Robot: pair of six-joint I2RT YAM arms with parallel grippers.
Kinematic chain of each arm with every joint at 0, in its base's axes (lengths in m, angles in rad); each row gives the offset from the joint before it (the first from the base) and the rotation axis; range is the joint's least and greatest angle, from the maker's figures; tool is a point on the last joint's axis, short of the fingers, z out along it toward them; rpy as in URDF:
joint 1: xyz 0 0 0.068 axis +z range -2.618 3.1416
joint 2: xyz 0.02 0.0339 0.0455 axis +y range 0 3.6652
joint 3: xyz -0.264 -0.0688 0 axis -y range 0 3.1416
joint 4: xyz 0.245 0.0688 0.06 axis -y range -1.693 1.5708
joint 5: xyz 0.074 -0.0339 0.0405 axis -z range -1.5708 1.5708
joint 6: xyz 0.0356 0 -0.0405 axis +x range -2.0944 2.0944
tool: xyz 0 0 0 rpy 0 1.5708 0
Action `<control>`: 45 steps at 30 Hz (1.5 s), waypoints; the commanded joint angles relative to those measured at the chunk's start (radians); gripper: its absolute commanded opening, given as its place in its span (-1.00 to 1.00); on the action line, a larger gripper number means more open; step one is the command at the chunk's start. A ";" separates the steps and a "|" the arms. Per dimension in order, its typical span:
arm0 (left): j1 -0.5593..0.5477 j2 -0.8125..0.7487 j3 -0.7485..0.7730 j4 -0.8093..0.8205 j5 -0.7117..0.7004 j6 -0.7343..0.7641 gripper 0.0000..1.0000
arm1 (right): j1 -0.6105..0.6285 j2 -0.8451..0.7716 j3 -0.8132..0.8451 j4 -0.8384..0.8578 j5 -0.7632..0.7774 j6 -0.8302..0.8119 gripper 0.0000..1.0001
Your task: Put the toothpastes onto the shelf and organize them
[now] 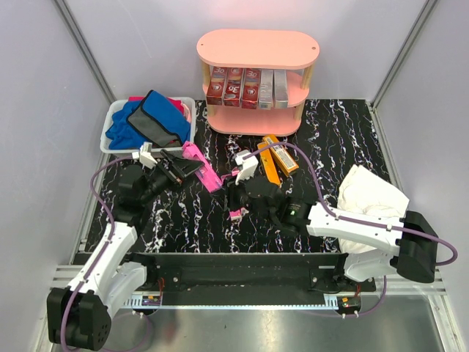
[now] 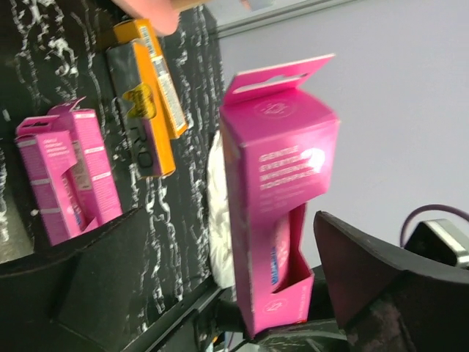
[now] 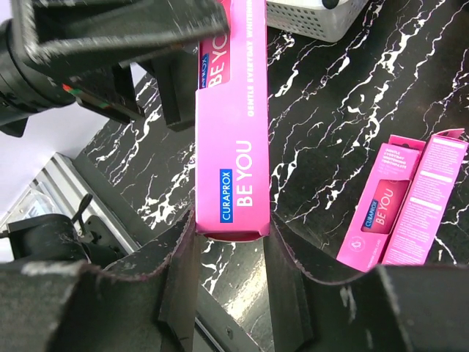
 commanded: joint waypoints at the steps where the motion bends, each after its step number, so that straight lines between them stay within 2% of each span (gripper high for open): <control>1: 0.006 -0.032 0.087 -0.165 0.008 0.135 0.98 | -0.021 0.004 0.017 0.075 -0.017 0.034 -0.43; 5: 0.005 -0.088 0.174 -0.383 -0.104 0.301 0.98 | -0.111 0.005 -0.023 0.098 -0.078 0.141 -0.44; 8: 0.005 -0.137 0.204 -0.498 -0.190 0.373 0.98 | -0.190 -0.010 -0.108 0.177 -0.182 0.259 -0.45; 10: 0.005 -0.169 0.219 -0.551 -0.239 0.396 0.98 | -0.285 -0.015 -0.189 0.275 -0.286 0.354 -0.46; 15: 0.005 -0.215 0.214 -0.582 -0.276 0.431 0.98 | -0.443 0.030 -0.309 0.489 -0.475 0.483 -0.49; 20: 0.005 -0.207 0.205 -0.583 -0.270 0.447 0.98 | -0.517 0.140 -0.334 0.680 -0.599 0.589 -0.53; 24: 0.005 -0.203 0.202 -0.585 -0.264 0.461 0.98 | -0.566 0.292 -0.274 0.768 -0.653 0.643 -0.55; 32: 0.005 -0.224 0.211 -0.626 -0.284 0.504 0.98 | -0.659 0.635 -0.135 1.124 -0.707 0.871 -0.63; 40: 0.003 -0.252 0.176 -0.660 -0.296 0.537 0.98 | -0.670 0.861 0.164 1.049 -0.675 0.945 -0.66; 45: 0.003 -0.273 0.176 -0.686 -0.319 0.559 0.98 | -0.675 0.942 0.285 0.954 -0.607 0.985 -0.67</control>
